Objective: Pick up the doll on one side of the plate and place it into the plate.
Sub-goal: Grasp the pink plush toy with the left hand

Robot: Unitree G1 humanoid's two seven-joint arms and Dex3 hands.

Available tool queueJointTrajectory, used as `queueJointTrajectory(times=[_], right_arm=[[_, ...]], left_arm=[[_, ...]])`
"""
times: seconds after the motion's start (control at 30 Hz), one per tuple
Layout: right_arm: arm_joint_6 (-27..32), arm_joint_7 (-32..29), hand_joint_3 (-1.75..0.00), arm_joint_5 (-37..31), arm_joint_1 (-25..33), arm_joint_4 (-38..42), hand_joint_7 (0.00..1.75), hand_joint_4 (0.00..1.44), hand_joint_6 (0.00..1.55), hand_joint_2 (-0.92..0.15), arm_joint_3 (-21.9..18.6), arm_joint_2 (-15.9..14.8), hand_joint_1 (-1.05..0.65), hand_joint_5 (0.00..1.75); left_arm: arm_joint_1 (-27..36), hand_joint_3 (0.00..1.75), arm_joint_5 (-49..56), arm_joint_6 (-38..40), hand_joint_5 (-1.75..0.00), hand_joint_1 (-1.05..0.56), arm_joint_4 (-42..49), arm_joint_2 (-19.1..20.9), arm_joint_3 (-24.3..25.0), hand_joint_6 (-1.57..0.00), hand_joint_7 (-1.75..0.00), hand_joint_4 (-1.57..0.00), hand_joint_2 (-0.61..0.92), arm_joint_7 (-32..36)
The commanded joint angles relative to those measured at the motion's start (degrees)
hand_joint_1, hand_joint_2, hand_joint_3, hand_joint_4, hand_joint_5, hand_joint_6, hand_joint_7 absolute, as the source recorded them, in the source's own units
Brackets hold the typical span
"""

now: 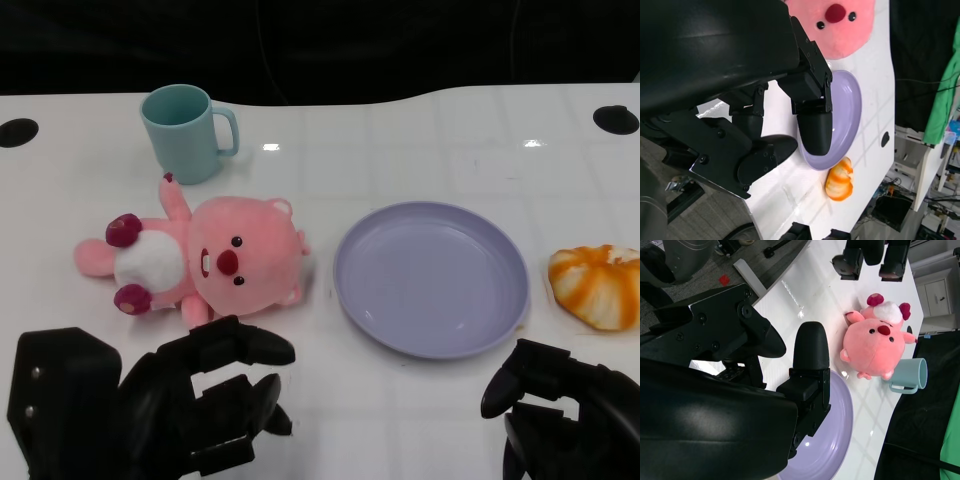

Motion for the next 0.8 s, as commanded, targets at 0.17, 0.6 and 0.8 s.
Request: queueJointTrajectory(times=[0.17, 0.6, 0.8], right_arm=[[-0.30, -0.04, -1.17, -0.13, -0.66, 0.50, 1.61, 0.67, 0.49, -0.68, 0.40, -0.20, -0.04, 1.75], [-0.60, 0.07, -1.19, -0.07, -0.31, 0.29, 1.61, 0.68, 0.49, -0.66, 0.24, -0.42, -0.04, 1.75], [-0.21, 0.18, -1.19, 0.28, -0.31, 0.29, 1.61, 0.67, 0.49, -0.66, -0.18, -0.63, -0.04, 1.75]], left_arm=[[-1.59, 0.27, 5.58, -8.15, -1.21, -0.31, 0.03, 4.19, -0.45, -0.55, -0.61, -0.41, 0.87, -1.87], [-5.63, 0.05, 20.62, -19.51, -0.96, -0.51, 1.88, 13.03, -2.94, -0.38, -0.31, -0.14, 0.92, -4.09], [-8.84, 0.02, 26.01, -20.39, -0.91, -0.51, 2.57, 15.53, -2.57, -0.36, -0.20, -0.06, 0.91, -4.01]])
